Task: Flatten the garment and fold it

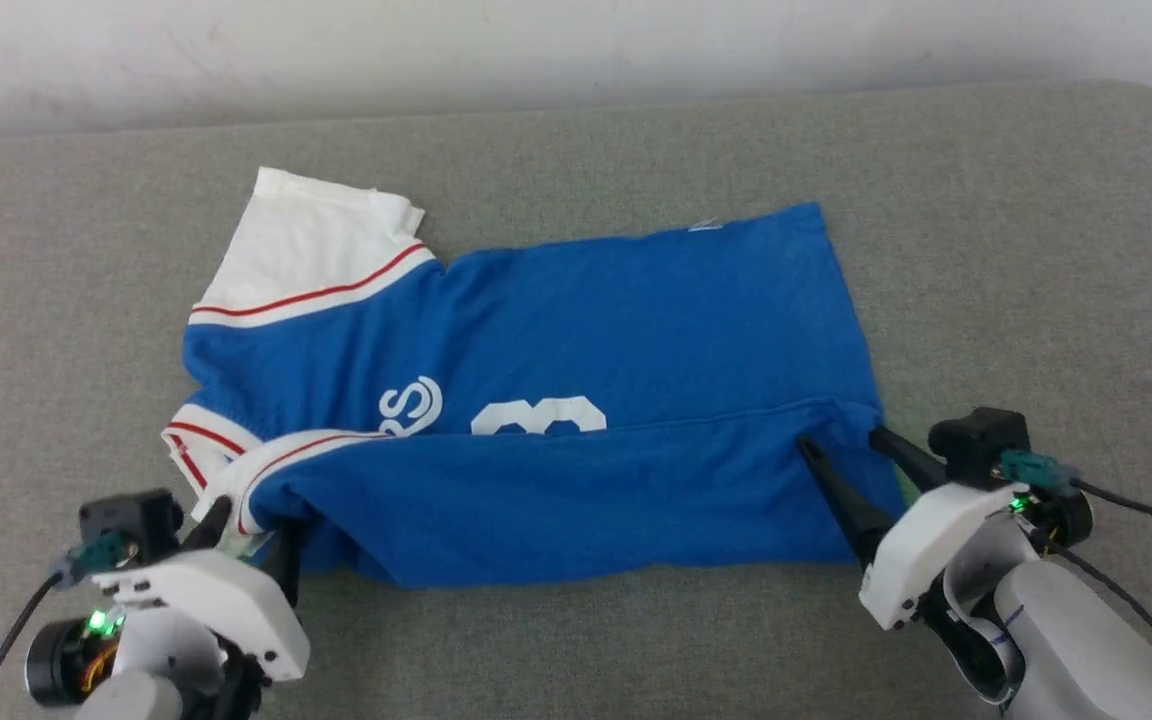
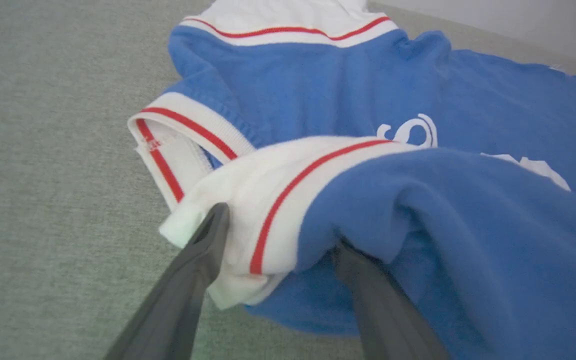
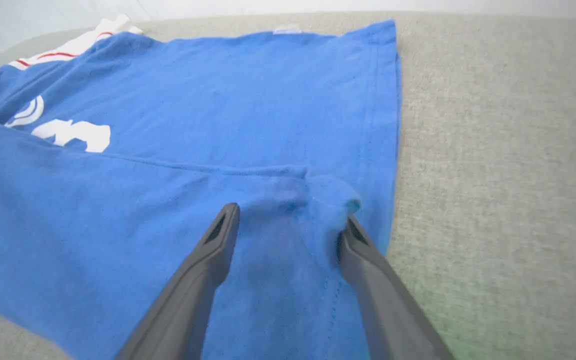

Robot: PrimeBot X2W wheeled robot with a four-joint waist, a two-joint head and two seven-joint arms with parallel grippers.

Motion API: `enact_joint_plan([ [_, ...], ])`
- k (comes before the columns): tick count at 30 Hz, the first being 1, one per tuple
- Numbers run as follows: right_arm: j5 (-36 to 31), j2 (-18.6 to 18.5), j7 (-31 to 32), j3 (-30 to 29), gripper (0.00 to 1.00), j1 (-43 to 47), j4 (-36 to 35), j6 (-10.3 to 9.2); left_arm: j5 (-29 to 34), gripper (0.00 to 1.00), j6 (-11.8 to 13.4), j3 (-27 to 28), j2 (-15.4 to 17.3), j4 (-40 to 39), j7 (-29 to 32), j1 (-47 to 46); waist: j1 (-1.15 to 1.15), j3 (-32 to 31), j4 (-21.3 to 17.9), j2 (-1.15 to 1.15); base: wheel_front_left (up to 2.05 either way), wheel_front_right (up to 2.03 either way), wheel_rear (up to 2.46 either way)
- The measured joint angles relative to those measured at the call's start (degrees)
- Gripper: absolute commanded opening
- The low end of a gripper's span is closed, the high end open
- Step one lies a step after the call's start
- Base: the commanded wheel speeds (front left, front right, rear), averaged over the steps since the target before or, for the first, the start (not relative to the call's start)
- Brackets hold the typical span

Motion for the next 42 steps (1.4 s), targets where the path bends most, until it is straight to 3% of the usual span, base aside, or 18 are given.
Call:
enact_joint_plan([
  [5, -0.22, -0.9, -4.63, -0.98, 1.0, 2.02, -2.12, -0.01, -1.23, 1.0, 2.19, 2.48, -0.47, -2.52, -2.49, 4.13, -0.01, -2.09, 0.23, 0.0, 0.0, 0.0, 0.0],
  [7, -1.08, -1.0, -5.5, -2.78, 1.0, 5.14, -5.35, -0.01, -1.72, 1.0, 3.82, 4.12, 0.62, -6.67, -2.09, 6.64, -0.01, -3.92, 0.44, 0.0, 0.0, 0.0, 0.0],
  [11, -2.94, -0.93, -5.05, -4.9, 1.0, 8.26, -9.45, -0.01, -2.31, 1.0, 4.55, 5.04, 3.36, -11.14, 0.89, 8.21, -0.02, -5.81, 0.57, 0.0, 0.0, 0.0, 0.0],
  [15, -6.67, 0.12, -1.45, -9.12, 1.0, 12.67, -17.98, -0.01, -5.76, 1.0, 2.85, 3.79, 8.18, -15.83, 11.03, 8.31, -0.02, -8.02, 0.3, 0.0, 0.0, 0.0, 0.0],
  [20, -9.36, 1.88, 2.59, -11.77, 1.0, 16.03, -26.05, -0.01, -8.78, 1.0, 0.98, 0.71, 10.61, -14.02, 20.62, 6.48, -0.02, -8.01, -1.08, 0.0, 0.0, 0.0, 0.0],
  [26, -10.73, 3.54, 5.39, -13.97, 1.0, 18.3, -31.53, -0.01, -9.6, 1.0, -0.27, -0.56, 9.96, -7.61, 23.35, 1.59, -0.01, -5.67, -2.98, 0.0, 0.0, 0.0, 0.0],
  [35, -10.49, 4.3, 7.27, -16.03, 1.0, 19.46, -32.06, -0.01, -9.57, 1.0, -2.22, -4.81, 9.14, -0.75, 29.08, -2.35, -0.01, -2.89, -5.82, 0.0, 0.0, 0.0, 0.0],
  [36, -10.15, 4.21, 7.78, -16.33, 1.0, 19.67, -31.87, -0.01, -9.61, 0.71, -2.82, -5.12, 9.45, -0.46, 29.8, -2.65, -0.01, -2.66, -6.09, 0.0, 0.0, 0.0, 0.0],
  [37, -9.71, 4.17, 8.36, -16.71, 1.0, 19.84, -31.56, -0.01, -9.87, 0.23, -3.37, -5.25, 9.73, -0.23, 30.6, -2.94, -0.02, -2.43, -6.31, 0.0, 0.0, 0.0, 0.0],
  [38, -9.36, 4.01, 9.25, -16.93, 1.0, 19.92, -31.3, -0.01, -10.22, 0.0, -3.58, -5.23, 9.82, -0.04, 30.97, -3.08, -0.02, -2.26, -6.46, 0.0, 0.0, 0.0, 0.0],
  [42, -6.72, 2.5, 15.52, -16.79, 1.0, 19.81, -29.47, -0.01, -11.41, 0.0, -4.63, -5.45, 9.77, 0.29, 31.7, -3.22, -0.01, -2.09, -6.41, 0.0, 0.0, 0.0, 0.0],
])
